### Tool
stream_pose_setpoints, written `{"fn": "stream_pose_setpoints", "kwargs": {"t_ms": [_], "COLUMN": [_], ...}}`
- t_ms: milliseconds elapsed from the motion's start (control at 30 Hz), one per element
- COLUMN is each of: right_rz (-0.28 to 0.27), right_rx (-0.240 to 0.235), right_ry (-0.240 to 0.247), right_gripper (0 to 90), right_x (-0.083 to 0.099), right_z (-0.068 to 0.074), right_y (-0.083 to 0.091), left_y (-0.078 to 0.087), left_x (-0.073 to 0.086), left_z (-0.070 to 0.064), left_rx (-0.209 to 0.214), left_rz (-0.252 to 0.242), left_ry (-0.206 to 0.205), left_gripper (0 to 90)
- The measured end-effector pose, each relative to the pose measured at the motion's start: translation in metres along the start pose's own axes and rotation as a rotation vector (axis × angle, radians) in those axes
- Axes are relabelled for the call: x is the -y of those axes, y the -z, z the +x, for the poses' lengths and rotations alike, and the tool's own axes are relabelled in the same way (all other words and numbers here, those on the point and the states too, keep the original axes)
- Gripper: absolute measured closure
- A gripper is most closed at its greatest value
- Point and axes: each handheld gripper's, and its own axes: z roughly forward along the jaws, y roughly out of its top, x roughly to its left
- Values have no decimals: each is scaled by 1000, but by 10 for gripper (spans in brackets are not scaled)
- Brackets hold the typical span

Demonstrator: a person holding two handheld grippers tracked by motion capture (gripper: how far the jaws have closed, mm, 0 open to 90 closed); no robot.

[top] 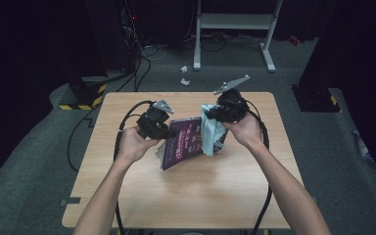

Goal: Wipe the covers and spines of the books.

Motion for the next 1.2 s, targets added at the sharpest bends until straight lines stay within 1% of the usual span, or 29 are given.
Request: {"fn": "stream_pose_setpoints", "kwargs": {"t_ms": [33, 100, 167, 267, 333, 433, 600, 700, 767, 867, 1000, 1067, 1200], "right_rz": [-3, -5, -1, 8, 14, 24, 38, 53, 59, 76, 100, 111, 124], "right_rx": [2, -8, 5, 14, 28, 52, 83, 113, 125, 144, 157, 159, 162], "right_ry": [12, 2, -18, -81, -92, -130, -183, -198, -198, -213, -226, -228, -236], "right_gripper": [857, 857, 857, 856, 857, 856, 856, 856, 856, 856, 856, 856, 856], "right_x": [-1, 0, 4, 14, 19, 28, 41, 48, 51, 56, 64, 68, 77], "right_z": [2, -1, -8, -21, -27, -38, -53, -60, -62, -65, -69, -69, -72], "right_y": [0, 0, -1, 0, 1, 2, 3, 4, 4, 4, 2, 0, -2], "left_y": [1, 4, 5, 5, 4, 5, 7, 9, 10, 11, 15, 17, 19], "left_x": [1, 2, 3, 4, 3, 4, 6, 8, 9, 10, 11, 13, 15], "left_z": [0, 1, 1, 1, 1, 2, 4, 6, 7, 8, 12, 15, 20], "left_rx": [-1, -1, 0, 5, 7, 8, 14, 14, 11, 6, -10, -22, -47], "left_rz": [-1, -4, -3, -7, -11, -15, -22, -26, -29, -37, -52, -58, -60], "left_ry": [0, 6, 6, 6, 3, 1, 10, 23, 27, 44, 65, 86, 114], "left_gripper": [839, 839, 840, 840, 840, 840, 839, 840, 840, 840, 840, 840, 840]}}
